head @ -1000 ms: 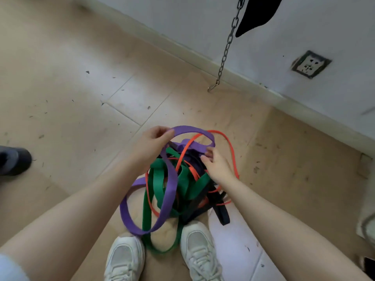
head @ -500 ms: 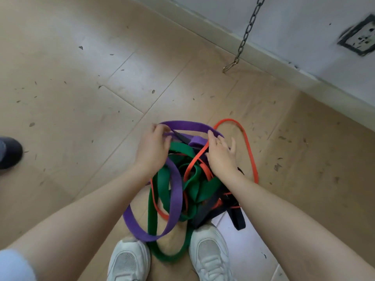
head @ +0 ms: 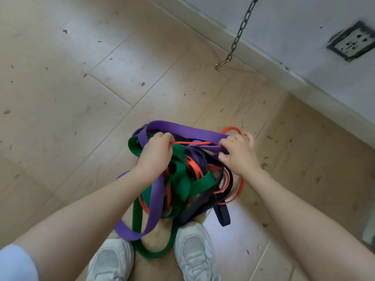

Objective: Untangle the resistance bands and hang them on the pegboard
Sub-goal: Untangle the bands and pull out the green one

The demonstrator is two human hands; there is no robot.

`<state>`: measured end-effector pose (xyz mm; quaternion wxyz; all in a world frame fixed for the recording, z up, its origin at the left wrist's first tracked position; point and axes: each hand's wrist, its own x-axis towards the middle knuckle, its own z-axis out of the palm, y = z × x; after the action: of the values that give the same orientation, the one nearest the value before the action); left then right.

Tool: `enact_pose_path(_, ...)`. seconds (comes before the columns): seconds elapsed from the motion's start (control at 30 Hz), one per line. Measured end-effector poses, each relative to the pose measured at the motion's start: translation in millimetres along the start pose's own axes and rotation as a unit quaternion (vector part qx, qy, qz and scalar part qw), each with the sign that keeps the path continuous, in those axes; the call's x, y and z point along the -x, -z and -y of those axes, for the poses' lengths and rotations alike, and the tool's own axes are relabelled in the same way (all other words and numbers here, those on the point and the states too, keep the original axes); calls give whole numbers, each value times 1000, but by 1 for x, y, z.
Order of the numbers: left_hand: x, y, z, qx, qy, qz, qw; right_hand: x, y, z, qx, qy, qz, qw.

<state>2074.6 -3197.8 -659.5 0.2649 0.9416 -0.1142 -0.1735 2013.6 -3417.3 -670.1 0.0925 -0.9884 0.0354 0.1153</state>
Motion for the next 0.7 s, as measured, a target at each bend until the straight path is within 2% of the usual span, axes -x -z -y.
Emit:
enact_pose_path(0.17,2,53,26,105,103,-112,983,20,21,-43,-78,-137,-17,987)
enact_pose_path(0.27,2,58,36,122,136,-109,977,24,22,-35,-36,-204,38,977)
enact_pose_path(0.33,4,51,37,122,145,-93,977,21,13,-4,-12,-139,46,989)
enact_pose_path(0.4,6,43,36,137,148,-77,976,16,3,37,-56,-14,17,998)
enact_pose_path(0.47,7,35,36,161,141,-51,976,6,-6,78,-111,53,17,992)
enact_pose_path(0.57,5,25,41,140,136,-23,981,-14,-19,119,-101,19,58,993)
enact_pose_path(0.7,2,16,49,65,191,3,980,-40,-31,131,-23,6,78,997)
